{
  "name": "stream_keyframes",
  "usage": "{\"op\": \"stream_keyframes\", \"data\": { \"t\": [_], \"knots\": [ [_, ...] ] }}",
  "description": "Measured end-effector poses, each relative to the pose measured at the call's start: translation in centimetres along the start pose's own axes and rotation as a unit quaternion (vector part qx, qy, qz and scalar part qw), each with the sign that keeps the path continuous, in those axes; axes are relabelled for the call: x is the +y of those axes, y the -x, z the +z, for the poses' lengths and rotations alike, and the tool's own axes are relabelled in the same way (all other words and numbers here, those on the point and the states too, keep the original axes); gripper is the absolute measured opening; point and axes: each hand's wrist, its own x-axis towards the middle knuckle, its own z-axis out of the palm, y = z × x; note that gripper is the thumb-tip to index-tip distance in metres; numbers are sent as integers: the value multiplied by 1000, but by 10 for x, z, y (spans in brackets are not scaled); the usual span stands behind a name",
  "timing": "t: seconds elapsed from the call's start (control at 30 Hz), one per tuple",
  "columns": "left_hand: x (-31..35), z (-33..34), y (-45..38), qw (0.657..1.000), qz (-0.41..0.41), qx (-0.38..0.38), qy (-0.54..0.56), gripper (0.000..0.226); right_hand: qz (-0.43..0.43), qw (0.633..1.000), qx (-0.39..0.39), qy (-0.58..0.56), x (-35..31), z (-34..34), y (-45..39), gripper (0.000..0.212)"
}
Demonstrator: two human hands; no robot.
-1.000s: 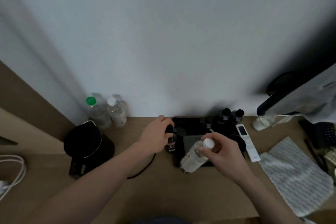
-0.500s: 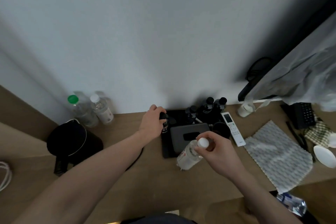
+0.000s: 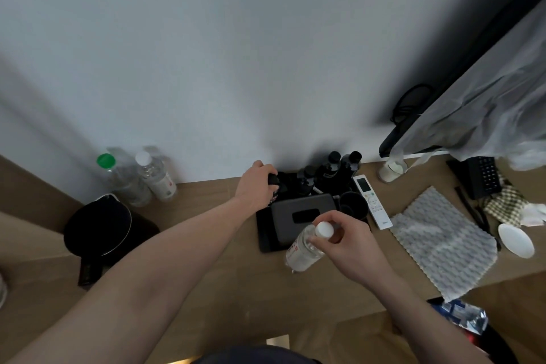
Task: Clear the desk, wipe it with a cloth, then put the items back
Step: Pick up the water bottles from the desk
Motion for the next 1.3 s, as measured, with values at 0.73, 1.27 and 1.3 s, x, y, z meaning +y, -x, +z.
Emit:
{"op": "stream_keyframes", "data": {
  "t": [0.73, 1.27, 1.3],
  "knots": [
    [-52, -70, 12, 991, 46, 3, -128, 49, -36, 998, -43, 18, -17, 47, -18, 20],
    [-147, -166, 28, 933, -117, -9, -341, 31, -81, 992, -89, 26, -50, 63, -29, 21],
    [-142, -164, 31, 939, -114, -4, -325, 28, -83, 992, -89, 26, -49, 60, -25, 21]
  ]
}}
